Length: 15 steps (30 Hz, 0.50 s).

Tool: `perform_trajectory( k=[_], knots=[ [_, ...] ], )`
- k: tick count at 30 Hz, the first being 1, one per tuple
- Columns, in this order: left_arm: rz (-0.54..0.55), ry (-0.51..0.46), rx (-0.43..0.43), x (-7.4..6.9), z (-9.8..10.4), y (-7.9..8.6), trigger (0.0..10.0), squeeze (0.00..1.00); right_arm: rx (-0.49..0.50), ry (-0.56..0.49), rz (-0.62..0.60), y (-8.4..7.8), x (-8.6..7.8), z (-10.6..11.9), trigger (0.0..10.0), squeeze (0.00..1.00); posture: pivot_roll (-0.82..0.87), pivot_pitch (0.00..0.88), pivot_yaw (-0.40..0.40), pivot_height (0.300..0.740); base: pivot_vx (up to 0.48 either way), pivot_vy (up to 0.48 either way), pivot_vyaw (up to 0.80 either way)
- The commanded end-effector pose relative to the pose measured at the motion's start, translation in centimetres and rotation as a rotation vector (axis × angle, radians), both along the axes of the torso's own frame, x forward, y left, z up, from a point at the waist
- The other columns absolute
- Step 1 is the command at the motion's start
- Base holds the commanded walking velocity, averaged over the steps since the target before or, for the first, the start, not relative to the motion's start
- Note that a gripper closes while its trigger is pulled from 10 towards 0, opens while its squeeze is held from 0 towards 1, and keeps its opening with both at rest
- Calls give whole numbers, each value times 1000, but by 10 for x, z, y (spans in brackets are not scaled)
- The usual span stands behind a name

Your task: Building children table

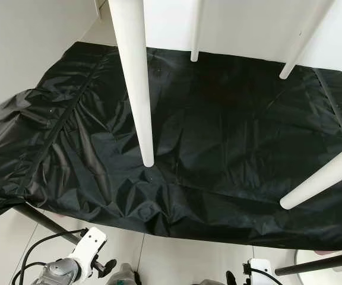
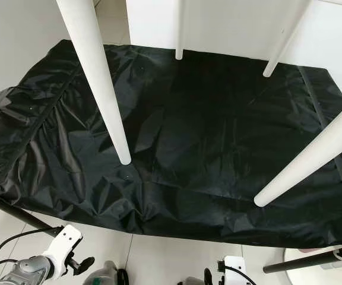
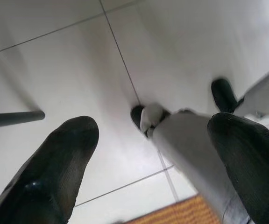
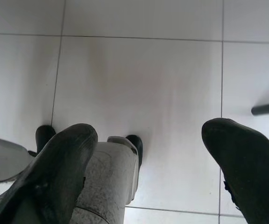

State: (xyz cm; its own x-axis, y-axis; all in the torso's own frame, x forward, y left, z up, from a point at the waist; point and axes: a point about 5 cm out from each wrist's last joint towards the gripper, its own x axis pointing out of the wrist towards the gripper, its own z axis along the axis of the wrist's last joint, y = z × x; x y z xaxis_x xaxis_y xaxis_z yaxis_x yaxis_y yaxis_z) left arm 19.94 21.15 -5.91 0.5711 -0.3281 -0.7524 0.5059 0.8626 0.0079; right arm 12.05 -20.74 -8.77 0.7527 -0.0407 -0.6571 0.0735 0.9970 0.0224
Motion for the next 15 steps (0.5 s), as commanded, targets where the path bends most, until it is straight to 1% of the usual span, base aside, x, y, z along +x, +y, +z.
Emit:
perform_trajectory(
  k=[1,2,3,4,5,6,7,8,9,10,12,13,15],
  knots=[
    [39,13,9,-2,-2,4,10000,0,14,48,-31,0,-11,-5,10000,0,80,79,14,740,0,0,0],
    [84,-14,5,5,3,8,10000,0,24,44,-59,-2,-12,-5,10000,0,84,80,12,740,0,0,0],
    [163,-23,-31,12,8,15,10000,0,30,45,-75,-2,-13,-5,10000,0,88,83,14,740,0,0,0],
    [163,-23,-31,12,8,15,10000,0,30,45,-75,-2,-13,-5,10000,0,88,83,14,740,0,0,0],
    [213,-29,-46,16,11,21,10000,0,30,49,-84,-3,-14,-6,10000,0,89,84,16,740,0,0,0],
    [240,-29,-53,18,13,25,10000,0,28,52,-87,-3,-15,-6,10000,0,89,84,16,740,0,0,0],
    [240,-29,-53,18,13,25,10000,0,28,52,-87,-3,-15,-6,10000,0,89,84,16,740,0,0,0],
    [341,-26,-66,20,16,37,10000,0,30,60,-104,-6,-17,-6,10000,0,96,85,18,740,0,0,0],
    [341,-26,-66,20,16,37,10000,0,30,60,-104,-6,-17,-6,10000,0,96,85,18,740,0,0,0],
    [350,-29,-49,20,18,43,10000,0,31,58,-120,-8,-17,-6,10000,0,94,84,23,740,0,0,0],
    [329,-35,-7,18,18,47,10000,0,29,53,-148,-11,-17,-5,10000,0,95,85,23,740,0,0,0],
    [321,-24,2,15,16,47,10000,0,27,53,-154,-11,-16,-5,10000,0,95,85,23,740,0,0,0],
    [273,-13,46,12,11,41,10000,0,21,53,-155,-11,-14,-5,10000,0,86,81,18,740,0,0,0]
  ],
)
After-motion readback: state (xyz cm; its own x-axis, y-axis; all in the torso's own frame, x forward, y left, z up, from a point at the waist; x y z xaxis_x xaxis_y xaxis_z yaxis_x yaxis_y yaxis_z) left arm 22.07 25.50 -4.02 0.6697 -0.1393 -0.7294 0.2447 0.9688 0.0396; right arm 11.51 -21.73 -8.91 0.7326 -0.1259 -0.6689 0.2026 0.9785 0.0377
